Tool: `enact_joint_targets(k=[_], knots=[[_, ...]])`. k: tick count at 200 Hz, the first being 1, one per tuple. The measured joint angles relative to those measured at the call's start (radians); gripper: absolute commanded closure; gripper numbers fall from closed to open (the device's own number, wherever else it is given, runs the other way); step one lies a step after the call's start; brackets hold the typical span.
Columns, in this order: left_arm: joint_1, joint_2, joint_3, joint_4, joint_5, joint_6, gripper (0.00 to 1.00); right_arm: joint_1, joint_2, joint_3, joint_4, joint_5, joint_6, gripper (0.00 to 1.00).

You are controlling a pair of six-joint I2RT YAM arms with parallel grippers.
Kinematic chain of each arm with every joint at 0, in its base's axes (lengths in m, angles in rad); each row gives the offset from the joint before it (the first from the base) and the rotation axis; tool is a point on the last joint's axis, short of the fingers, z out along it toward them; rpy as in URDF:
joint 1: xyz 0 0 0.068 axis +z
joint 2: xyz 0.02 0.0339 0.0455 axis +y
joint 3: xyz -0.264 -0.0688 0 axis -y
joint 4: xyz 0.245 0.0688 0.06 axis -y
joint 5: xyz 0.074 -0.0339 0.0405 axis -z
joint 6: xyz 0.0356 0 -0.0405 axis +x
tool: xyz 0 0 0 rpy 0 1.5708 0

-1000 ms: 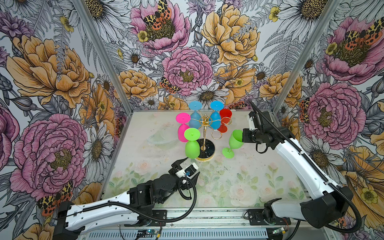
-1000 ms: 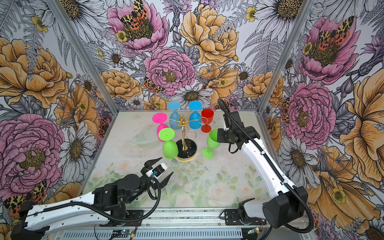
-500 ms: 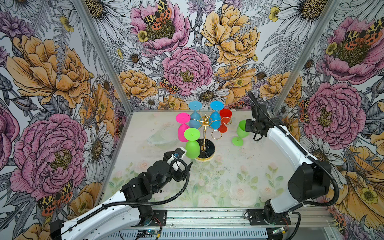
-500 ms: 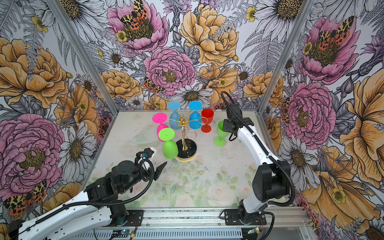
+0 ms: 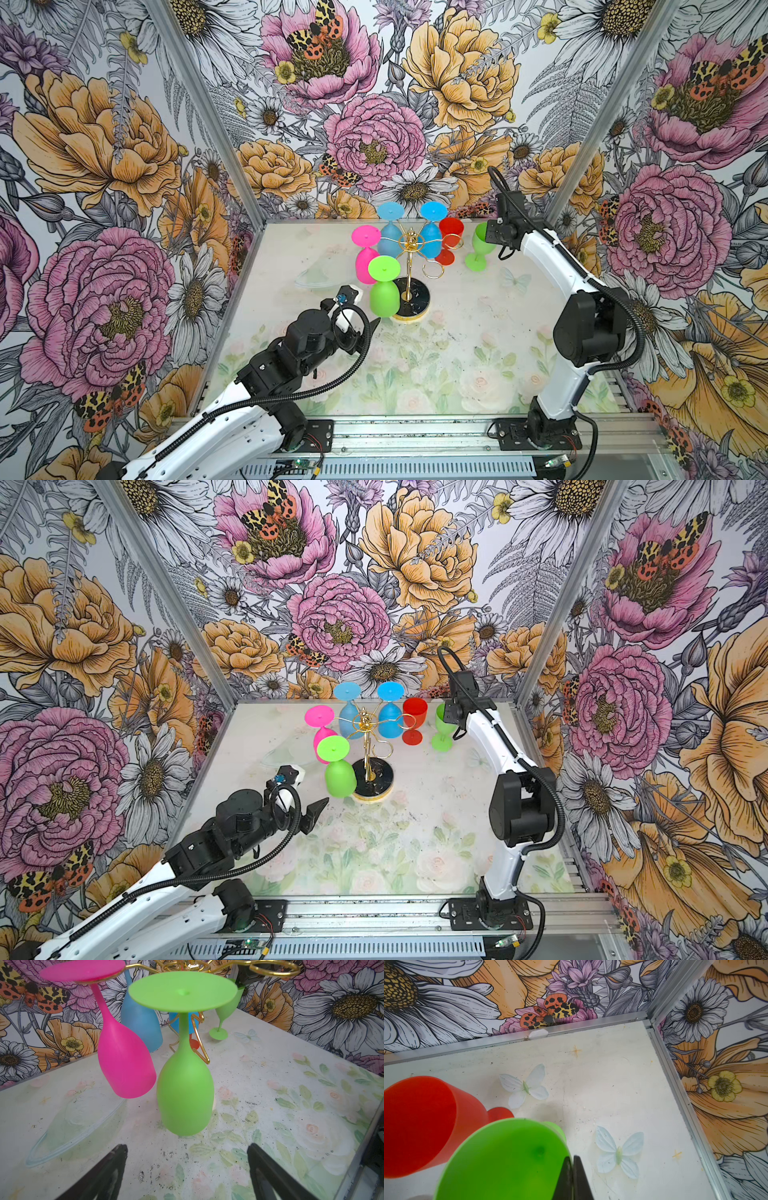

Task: Take the wine glass off the wine glass rack
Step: 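Carry the green glass beside the red glass while the left arm draws back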

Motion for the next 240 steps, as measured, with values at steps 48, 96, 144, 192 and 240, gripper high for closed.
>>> enact_joint_targets(k=[48, 96, 144, 192, 240], knots=[[0.000, -0.016, 0.000, -0.003, 0.002, 0.000, 0.06, -0.007, 0.089, 0.088, 0.001, -0.010, -0.012, 1.00], [0.000, -0.031, 0.000, -0.009, -0.003, 0.000, 0.06, -0.011, 0.132, 0.126, 0.000, -0.024, -0.016, 1.00], [0.000, -0.047, 0.000, -0.015, -0.011, 0.000, 0.05, -0.013, 0.169, 0.138, 0.004, -0.035, -0.015, 1.00], [0.000, -0.047, 0.000, -0.015, -0.015, 0.000, 0.05, -0.013, 0.184, 0.151, 0.008, -0.035, -0.015, 1.00], [0.000, -0.047, 0.000, -0.015, -0.018, 0.000, 0.05, -0.013, 0.207, 0.173, 0.010, -0.035, -0.011, 1.00]])
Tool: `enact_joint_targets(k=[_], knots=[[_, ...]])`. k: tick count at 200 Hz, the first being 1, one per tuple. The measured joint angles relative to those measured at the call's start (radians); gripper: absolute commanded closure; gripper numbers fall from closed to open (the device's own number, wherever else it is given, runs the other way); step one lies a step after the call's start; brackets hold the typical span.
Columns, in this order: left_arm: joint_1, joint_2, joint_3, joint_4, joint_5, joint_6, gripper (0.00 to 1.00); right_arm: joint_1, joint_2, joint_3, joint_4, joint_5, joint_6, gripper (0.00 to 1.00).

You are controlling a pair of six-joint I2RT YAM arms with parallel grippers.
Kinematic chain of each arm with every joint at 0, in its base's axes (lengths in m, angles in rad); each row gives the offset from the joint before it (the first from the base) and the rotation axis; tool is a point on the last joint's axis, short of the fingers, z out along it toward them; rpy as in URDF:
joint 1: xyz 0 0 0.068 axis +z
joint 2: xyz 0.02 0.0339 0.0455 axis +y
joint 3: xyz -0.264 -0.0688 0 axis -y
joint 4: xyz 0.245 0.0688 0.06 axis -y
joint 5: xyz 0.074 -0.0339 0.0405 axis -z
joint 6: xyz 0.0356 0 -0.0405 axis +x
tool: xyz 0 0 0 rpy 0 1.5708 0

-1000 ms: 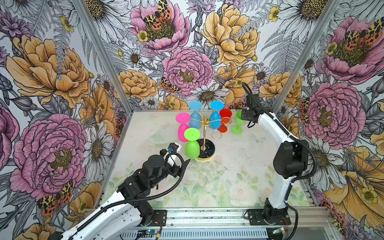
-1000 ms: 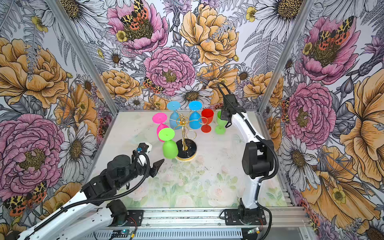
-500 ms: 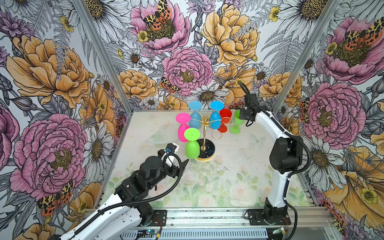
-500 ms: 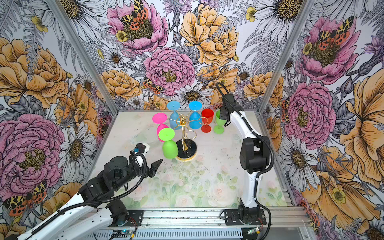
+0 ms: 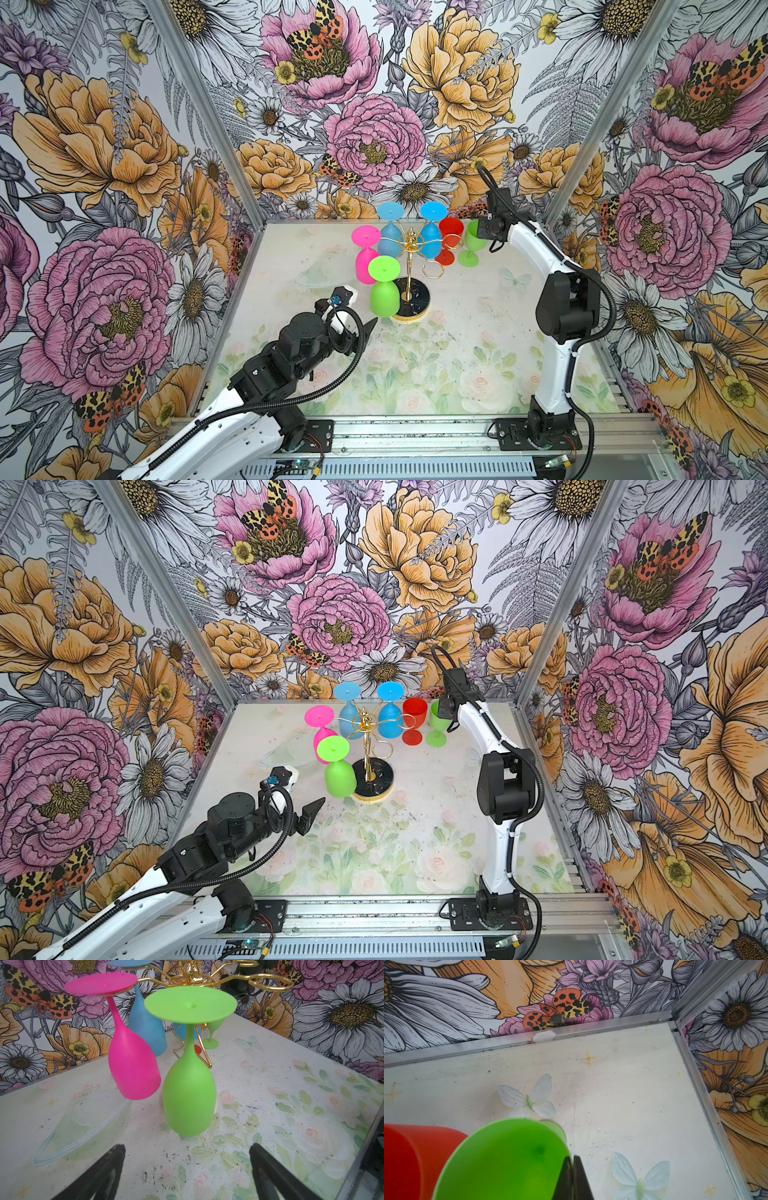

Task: Take the wine glass off the wine glass rack
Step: 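Carry the green glass beside the red glass while the left arm draws back, then set the green glass down beside the red glass and lift the right gripper away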

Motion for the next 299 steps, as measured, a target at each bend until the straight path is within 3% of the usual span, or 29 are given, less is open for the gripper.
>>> enact_joint_targets(k=[97, 179, 202, 235, 299], knots=[[0.000, 0.006, 0.000, 0.000, 0.000, 0.000, 0.04, 0.000, 0.022, 0.035, 0.002, -0.022, 0.003, 0.83], [0.005, 0.018, 0.000, 0.000, 0.001, 0.000, 0.04, -0.002, -0.005, 0.035, 0.000, -0.027, -0.003, 0.47], [0.032, 0.018, 0.000, 0.000, 0.021, -0.007, 0.04, -0.002, -0.079, 0.007, 0.000, -0.039, -0.006, 0.35], [0.141, 0.034, 0.020, -0.007, 0.103, -0.056, 0.04, -0.002, -0.248, -0.084, 0.006, -0.074, -0.014, 0.27], [0.249, 0.071, 0.150, -0.014, 0.238, -0.201, 0.06, -0.002, -0.550, -0.380, 0.019, -0.206, 0.001, 0.25]])
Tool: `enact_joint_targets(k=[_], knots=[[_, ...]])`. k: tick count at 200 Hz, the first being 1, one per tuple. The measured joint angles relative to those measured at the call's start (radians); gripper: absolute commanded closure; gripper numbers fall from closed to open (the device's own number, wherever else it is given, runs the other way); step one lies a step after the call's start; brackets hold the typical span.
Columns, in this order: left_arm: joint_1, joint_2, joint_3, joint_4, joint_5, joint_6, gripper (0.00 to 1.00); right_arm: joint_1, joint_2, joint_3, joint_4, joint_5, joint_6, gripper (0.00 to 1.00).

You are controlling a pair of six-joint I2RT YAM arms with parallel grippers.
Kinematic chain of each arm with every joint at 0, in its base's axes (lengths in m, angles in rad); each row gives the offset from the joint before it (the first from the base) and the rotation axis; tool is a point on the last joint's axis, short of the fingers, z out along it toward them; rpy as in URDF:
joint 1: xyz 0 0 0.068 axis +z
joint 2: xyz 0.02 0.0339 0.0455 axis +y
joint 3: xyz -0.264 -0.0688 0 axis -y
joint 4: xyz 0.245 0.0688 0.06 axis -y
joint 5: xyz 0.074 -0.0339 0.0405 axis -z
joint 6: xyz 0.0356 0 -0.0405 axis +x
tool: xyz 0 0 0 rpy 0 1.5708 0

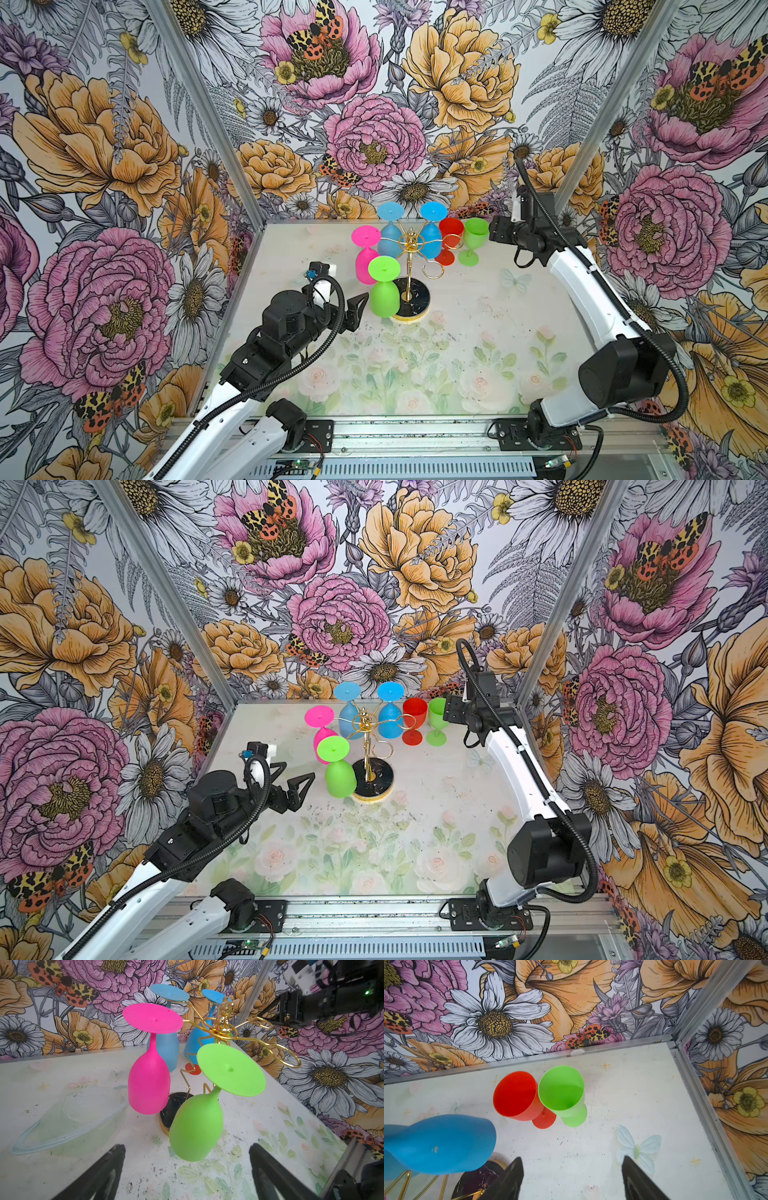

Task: Take the wine glass off the wine glass rack
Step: 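Set the green glass down beside the red glass and lift the right gripper away, then move the left gripper to the foot of another hanging green glass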

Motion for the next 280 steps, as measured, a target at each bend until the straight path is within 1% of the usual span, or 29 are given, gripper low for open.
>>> enact_joint_targets(k=[31, 56, 84, 111, 150, 185, 212, 239, 268, 280], knots=[[0.037, 0.005, 0.038, 0.000, 0.100, -0.076, 0.09, 0.000, -0.090, -0.145, -0.004, -0.089, -0.002, 0.25], [0.080, 0.027, 0.080, 0.000, 0.178, -0.147, 0.14, 0.000, -0.166, -0.246, -0.003, -0.157, -0.010, 0.26], [0.133, 0.083, 0.130, 0.000, 0.262, -0.246, 0.21, 0.004, -0.238, -0.339, 0.014, -0.219, -0.014, 0.26], [0.165, 0.158, 0.168, 0.001, 0.332, -0.334, 0.28, 0.009, -0.271, -0.393, 0.028, -0.257, -0.013, 0.26], [0.185, 0.241, 0.200, -0.002, 0.411, -0.429, 0.38, 0.010, -0.286, -0.444, 0.039, -0.270, -0.013, 0.27], [0.211, 0.291, 0.219, 0.000, 0.463, -0.492, 0.43, 0.010, -0.295, -0.462, 0.044, -0.274, -0.012, 0.27], [0.220, 0.334, 0.234, 0.000, 0.518, -0.541, 0.53, 0.011, -0.307, -0.472, 0.050, -0.280, -0.010, 0.27], [0.220, 0.378, 0.243, 0.000, 0.564, -0.571, 0.62, 0.011, -0.319, -0.482, 0.061, -0.282, -0.008, 0.27], [0.220, 0.388, 0.244, -0.001, 0.584, -0.585, 0.66, 0.011, -0.326, -0.495, 0.068, -0.282, -0.005, 0.27], [0.220, 0.388, 0.244, 0.000, 0.592, -0.590, 0.70, 0.011, -0.327, -0.499, 0.068, -0.282, -0.005, 0.27]])
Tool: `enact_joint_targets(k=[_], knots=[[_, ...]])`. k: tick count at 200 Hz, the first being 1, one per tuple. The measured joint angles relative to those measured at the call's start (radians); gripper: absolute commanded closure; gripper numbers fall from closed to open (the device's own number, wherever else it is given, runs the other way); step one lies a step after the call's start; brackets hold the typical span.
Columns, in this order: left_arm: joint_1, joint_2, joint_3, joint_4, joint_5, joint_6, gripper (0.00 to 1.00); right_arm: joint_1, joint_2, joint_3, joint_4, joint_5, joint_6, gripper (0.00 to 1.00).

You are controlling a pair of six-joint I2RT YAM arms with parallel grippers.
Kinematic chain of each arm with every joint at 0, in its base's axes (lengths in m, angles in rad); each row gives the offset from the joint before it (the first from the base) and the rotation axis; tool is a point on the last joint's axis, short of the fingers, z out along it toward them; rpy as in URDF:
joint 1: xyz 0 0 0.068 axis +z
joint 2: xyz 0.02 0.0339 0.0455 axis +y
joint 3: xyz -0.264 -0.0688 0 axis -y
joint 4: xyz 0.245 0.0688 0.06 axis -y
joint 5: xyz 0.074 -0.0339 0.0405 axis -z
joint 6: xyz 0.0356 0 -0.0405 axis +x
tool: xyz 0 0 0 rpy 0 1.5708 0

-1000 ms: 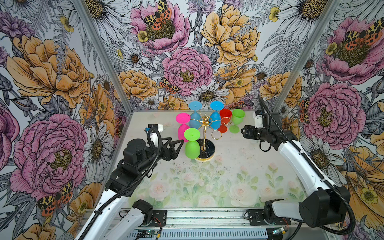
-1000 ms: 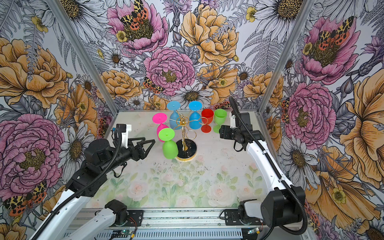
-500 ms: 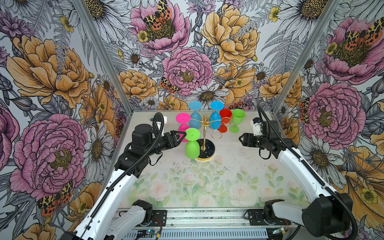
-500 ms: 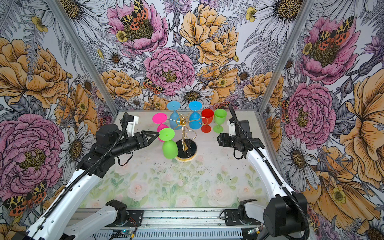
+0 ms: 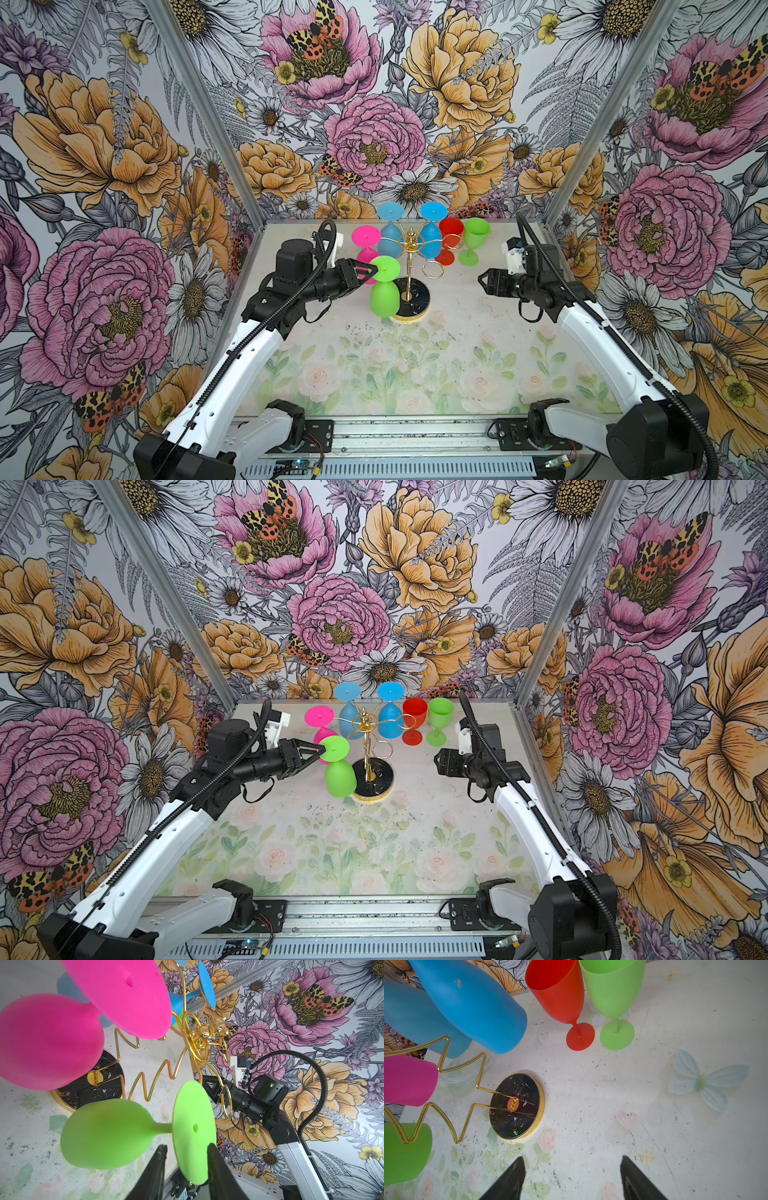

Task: Take the wine glass off the wine glass rack
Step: 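Move the left gripper to the foot of another hanging green glass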

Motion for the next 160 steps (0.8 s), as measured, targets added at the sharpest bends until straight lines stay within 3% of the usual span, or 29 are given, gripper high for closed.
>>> enact_joint_targets(k=[160], knots=[[0.003, 0.016, 0.001, 0.001, 0.026, -0.043, 0.88, 0.000, -0.031, -0.018, 0.008, 0.001, 0.005, 0.27]])
